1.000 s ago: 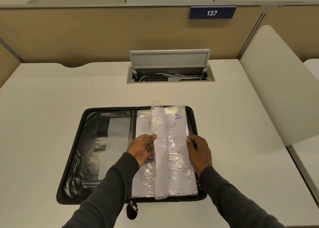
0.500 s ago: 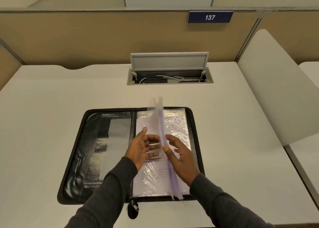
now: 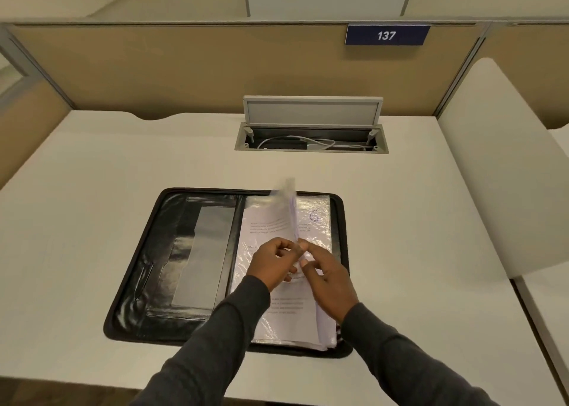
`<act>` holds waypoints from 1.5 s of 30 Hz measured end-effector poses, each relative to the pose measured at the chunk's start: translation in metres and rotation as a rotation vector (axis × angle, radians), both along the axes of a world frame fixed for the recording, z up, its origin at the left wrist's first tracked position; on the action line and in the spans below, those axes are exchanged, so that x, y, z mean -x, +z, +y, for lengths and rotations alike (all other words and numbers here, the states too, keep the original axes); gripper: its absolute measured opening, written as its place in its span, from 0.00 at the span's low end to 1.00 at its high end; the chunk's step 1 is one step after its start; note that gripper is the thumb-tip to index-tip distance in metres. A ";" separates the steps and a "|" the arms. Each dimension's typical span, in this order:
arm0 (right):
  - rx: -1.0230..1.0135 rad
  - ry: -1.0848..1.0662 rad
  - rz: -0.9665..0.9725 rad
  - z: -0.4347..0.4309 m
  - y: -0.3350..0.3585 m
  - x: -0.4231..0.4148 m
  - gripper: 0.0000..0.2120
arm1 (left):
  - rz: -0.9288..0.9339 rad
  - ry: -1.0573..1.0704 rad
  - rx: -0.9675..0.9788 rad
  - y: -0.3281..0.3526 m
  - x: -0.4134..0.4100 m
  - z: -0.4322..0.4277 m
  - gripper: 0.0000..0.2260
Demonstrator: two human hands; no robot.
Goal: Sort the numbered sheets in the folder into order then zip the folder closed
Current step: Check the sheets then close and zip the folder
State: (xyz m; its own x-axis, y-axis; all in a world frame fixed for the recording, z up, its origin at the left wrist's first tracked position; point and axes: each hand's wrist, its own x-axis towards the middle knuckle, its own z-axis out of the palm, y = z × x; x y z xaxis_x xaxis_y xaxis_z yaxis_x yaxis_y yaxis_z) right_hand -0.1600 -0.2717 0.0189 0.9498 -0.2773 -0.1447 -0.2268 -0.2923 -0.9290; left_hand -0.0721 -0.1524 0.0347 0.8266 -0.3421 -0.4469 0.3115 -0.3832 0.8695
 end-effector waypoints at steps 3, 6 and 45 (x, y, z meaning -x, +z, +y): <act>0.071 0.073 -0.004 -0.007 -0.008 -0.001 0.17 | -0.039 0.028 -0.066 -0.002 -0.002 -0.006 0.08; 0.062 0.111 0.028 -0.015 -0.010 -0.004 0.15 | -0.037 0.078 -0.107 -0.005 -0.001 -0.007 0.07; 0.952 -0.458 0.130 0.034 -0.037 -0.027 0.16 | 0.237 0.050 0.122 -0.023 -0.077 0.098 0.05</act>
State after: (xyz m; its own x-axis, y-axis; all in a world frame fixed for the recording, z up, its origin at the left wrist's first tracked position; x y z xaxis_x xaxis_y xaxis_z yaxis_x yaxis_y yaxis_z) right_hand -0.1335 -0.2373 -0.0182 0.7188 -0.6569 0.2275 -0.5806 -0.7472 -0.3234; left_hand 0.0052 -0.0542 0.0116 0.7211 -0.3670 -0.5876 0.5275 -0.2590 0.8091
